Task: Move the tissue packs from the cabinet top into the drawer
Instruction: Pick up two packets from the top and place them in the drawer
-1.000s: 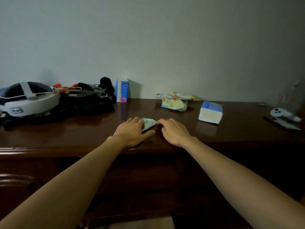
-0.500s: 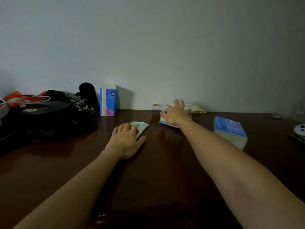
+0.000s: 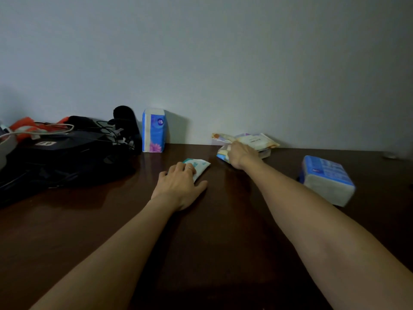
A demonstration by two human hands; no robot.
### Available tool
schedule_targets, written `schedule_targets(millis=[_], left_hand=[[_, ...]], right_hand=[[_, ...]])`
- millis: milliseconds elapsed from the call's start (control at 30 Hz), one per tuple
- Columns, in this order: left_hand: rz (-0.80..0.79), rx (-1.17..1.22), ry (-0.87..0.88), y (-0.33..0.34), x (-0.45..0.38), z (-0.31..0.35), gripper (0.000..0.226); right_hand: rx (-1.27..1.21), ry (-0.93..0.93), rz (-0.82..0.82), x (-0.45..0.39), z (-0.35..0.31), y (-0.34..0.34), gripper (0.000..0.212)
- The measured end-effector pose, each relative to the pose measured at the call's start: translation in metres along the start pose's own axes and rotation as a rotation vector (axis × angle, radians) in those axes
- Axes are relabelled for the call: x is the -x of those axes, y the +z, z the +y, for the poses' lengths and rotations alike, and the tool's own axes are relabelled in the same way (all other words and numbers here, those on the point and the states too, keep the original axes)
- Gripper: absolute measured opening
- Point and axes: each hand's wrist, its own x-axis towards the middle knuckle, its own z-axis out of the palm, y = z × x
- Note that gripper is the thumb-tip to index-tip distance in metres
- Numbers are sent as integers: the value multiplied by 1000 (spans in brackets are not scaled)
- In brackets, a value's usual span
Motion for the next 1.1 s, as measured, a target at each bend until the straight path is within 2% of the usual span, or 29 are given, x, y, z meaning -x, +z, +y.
schedule_targets(millis=[133, 233, 267, 333, 400, 500, 567, 633, 700, 767, 867, 967, 1033, 1100], left_hand=[[88, -52, -40, -16, 16, 7, 53], [111, 23, -81, -25, 35, 10, 52], [118, 57, -112, -27, 43, 10, 57], [122, 108, -209, -32, 59, 6, 72], [128, 100, -262, -39, 76, -1, 73], [81, -74, -164, -49, 108, -8, 60], [70, -141, -118, -58, 136, -6, 57], [129, -148, -94, -62, 167, 0, 49], [232, -101, -90, -63, 199, 10, 46], [324, -50, -59, -61, 234, 22, 55], [457, 175, 49, -53, 290, 39, 73], [565, 686, 30, -41, 339, 57, 75], [580, 1057, -130, -27, 367, 61, 69], [498, 1202, -379, -8, 389, 55, 54]], right_hand=[[-106, -145, 105, 46, 11, -15, 46], [-366, -164, 361, 86, 11, -26, 27], [-492, -160, 382, 99, 10, -30, 22], [-743, -190, 310, 123, 6, -37, 36], [-934, -194, 236, 145, 1, -45, 46], [-1133, -156, 6, 176, -2, -48, 42], [-1326, -115, -165, 204, -3, -44, 30], [-1486, -49, -176, 237, -6, -36, 14], [-1360, 8, -24, 276, -9, -25, 11], [-1185, -24, 143, 322, -11, -9, 11], [-1117, -179, 248, 391, -17, 15, 13], [-1169, -240, 259, 445, -13, 33, 12], [-1216, -242, 274, 473, -2, 47, 7], [-1210, -252, 269, 499, 12, 68, 10]])
